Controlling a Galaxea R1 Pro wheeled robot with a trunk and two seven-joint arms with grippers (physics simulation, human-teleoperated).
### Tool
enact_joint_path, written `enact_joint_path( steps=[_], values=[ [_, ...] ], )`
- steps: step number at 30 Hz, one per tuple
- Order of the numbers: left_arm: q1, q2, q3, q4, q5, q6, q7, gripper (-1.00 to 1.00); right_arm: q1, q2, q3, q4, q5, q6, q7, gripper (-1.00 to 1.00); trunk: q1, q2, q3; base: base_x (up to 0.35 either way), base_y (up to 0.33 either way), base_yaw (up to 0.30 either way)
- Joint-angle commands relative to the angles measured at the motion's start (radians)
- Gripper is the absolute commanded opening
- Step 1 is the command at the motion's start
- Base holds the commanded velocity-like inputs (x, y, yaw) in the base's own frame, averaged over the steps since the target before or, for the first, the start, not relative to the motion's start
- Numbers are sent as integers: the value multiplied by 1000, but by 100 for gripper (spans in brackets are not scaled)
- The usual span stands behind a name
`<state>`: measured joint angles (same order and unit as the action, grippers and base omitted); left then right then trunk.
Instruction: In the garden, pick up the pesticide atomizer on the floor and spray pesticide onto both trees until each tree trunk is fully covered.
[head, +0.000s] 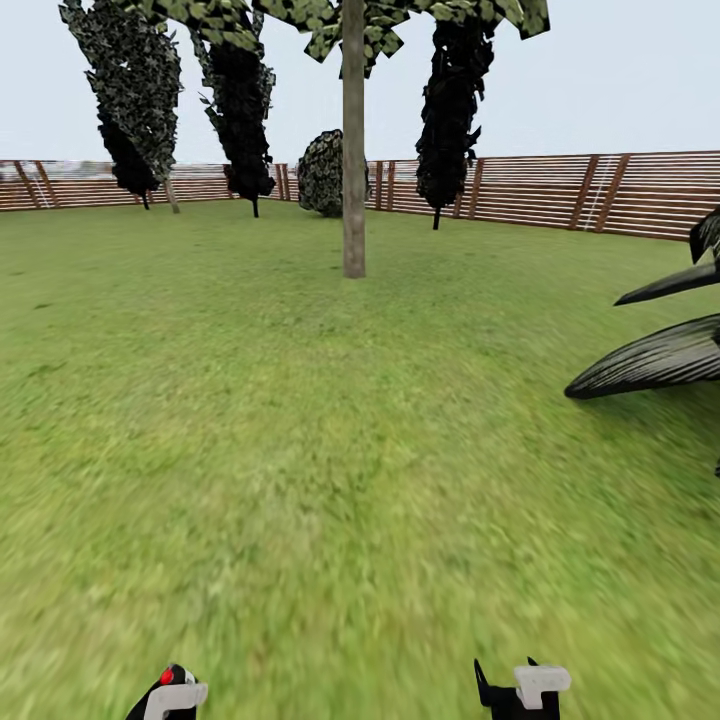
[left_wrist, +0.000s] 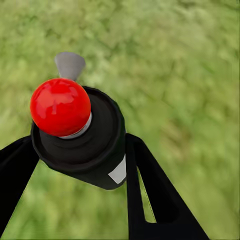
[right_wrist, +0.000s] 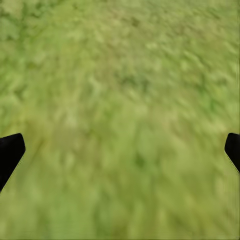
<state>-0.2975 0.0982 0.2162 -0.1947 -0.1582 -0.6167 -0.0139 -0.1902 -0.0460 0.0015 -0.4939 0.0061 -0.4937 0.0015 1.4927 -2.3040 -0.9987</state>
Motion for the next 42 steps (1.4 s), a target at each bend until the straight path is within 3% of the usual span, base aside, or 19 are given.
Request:
enact_joint_path(
  steps=[1, 42],
  values=[
    [0, 0, 0, 0, 0, 0, 0, -100, 0, 0, 0, 0, 0, 0, 0, 100, 0, 0, 0, 337, 0, 0],
    [0, 0, 2, 0, 0, 0, -1, -100, 0, 0, -1, -2, 0, 0, 0, 100, 0, 0, 0, 337, 0, 0]
  ],
)
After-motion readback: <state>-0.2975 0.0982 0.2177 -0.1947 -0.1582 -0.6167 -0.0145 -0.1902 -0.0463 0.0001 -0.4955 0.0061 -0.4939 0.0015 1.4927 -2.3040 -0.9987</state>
